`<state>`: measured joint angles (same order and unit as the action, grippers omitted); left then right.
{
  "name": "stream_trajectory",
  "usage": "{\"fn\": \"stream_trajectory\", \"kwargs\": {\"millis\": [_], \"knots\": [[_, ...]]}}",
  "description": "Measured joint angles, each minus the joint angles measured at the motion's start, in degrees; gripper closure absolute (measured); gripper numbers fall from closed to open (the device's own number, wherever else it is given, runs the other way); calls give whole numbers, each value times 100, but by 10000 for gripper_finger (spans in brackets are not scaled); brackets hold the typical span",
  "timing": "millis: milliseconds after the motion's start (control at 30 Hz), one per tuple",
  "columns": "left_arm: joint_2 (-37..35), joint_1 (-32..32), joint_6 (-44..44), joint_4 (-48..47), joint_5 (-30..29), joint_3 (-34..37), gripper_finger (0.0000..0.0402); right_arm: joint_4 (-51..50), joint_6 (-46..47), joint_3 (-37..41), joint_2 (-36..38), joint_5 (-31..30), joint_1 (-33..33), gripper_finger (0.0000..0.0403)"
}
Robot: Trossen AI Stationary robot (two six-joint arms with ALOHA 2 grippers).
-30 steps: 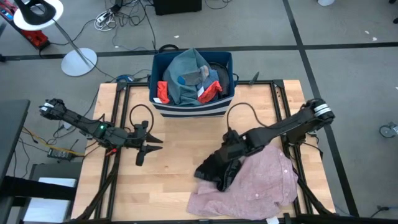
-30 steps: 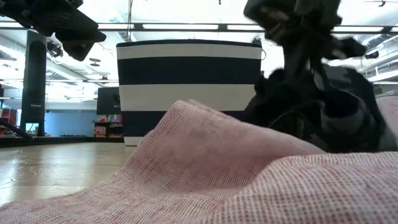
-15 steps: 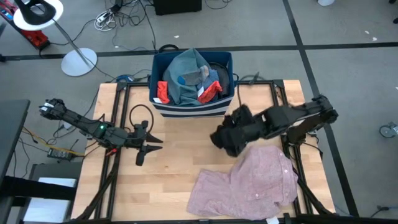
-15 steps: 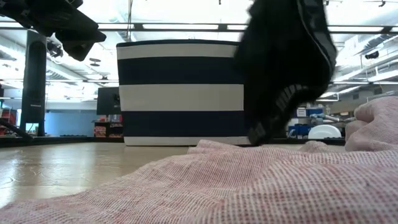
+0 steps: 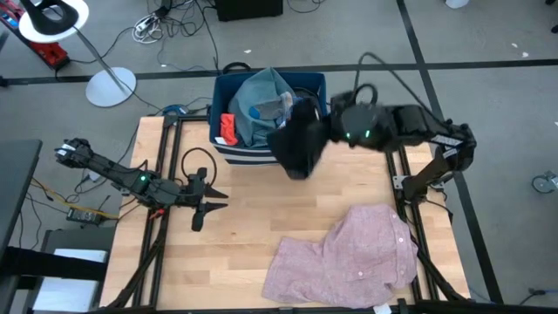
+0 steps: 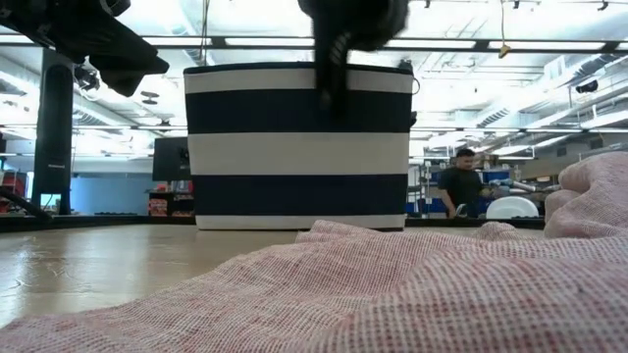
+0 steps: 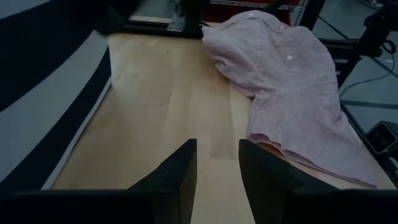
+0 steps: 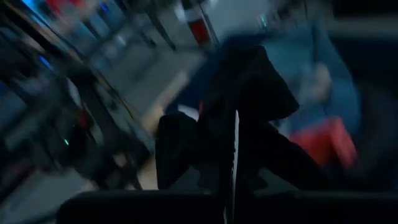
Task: Sort clothes
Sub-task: Put the black underwear into the blue bin
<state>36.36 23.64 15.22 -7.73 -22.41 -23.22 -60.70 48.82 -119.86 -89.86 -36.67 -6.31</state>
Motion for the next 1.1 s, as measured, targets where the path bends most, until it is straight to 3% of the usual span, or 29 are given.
{"fn": "stream_trajectory", "kwargs": {"millis": [167,333,767,1100], "knots": [[0,0,0,0,2,0,277,1392,-1140,-24,0,131,610,399],[0,0,0,5,2,0,277,2060,-1587,-26,-51,756,1328,399],[0,0,2,17,-544,0,277,3989,-1915,-19,-867,3363,2818,399],[0,0,39,13,-984,0,277,3579,-1954,-19,-1876,4148,3306,398]]}}
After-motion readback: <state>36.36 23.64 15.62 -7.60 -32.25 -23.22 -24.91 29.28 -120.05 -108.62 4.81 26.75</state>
